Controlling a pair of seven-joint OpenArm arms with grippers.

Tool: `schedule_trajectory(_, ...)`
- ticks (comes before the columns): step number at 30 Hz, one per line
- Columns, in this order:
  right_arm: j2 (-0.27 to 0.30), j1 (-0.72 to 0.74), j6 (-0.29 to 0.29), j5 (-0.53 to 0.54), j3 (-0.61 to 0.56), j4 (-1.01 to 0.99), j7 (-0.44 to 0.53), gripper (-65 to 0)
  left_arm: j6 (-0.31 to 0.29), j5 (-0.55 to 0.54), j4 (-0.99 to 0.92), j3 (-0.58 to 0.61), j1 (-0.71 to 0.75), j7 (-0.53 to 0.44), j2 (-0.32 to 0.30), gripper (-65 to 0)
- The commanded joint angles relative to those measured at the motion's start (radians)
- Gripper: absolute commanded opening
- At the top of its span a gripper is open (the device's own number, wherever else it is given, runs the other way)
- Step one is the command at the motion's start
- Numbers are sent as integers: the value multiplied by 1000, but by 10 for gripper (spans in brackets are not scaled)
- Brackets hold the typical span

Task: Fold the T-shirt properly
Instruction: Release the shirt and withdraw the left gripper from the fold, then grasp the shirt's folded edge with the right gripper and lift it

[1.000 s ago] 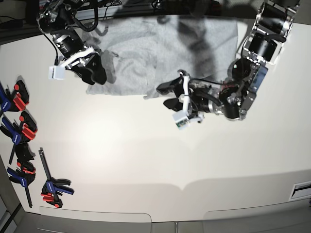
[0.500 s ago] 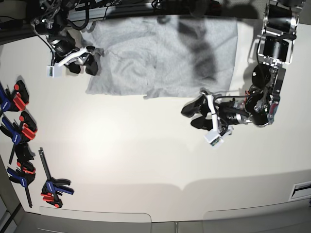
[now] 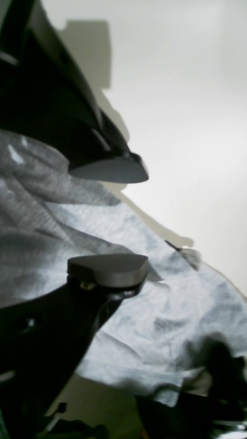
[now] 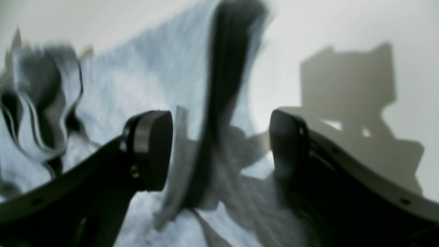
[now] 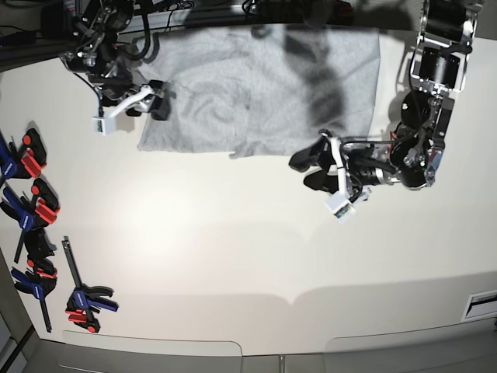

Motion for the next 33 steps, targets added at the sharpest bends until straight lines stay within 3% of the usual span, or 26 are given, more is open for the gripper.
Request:
schedule_trajectory(1,10,6,-8,3,-11,8,0,-233,-8,-21,19,-6,-24,-20,-6,-345)
schedule_trajectory(8,8,9,-14,2,-59,-89,-5,-236,-8,-21,19,-6,-24,-19,-8,-345)
schedule_trajectory(10,10,9,-1,29,-56,-90,-21,-264,-8,-21,19,-6,-24,-19,-8,-345)
schedule_trajectory(14,13,12,3,124,-56,-88,-59,-398,-8,4,19,-28,-24,-18,-8,-349)
schedule_trajectory(17,14,14,12,166,-56,-88,-66,-574,-8,5,20,-107,-20,-6,-8,-414)
schedule_trajectory(19,14,15,39,185,-56,-88,-66,-650,-8,2,20,-177,-16,7,-9,-481)
schedule_trajectory(22,13,26,60,212,-56,-86,-72,-650,-8,-18,20,-296,14,8,-27,-647)
schedule_trajectory(27,13,41,76,238,-56,-24,-74,-650,-8,-23,20,-444,143,50,-102,-650)
schedule_trajectory(33,-10,45,124,290,-58,162,-107,-650,-8,-16,20,-541,363,52,-161,-650)
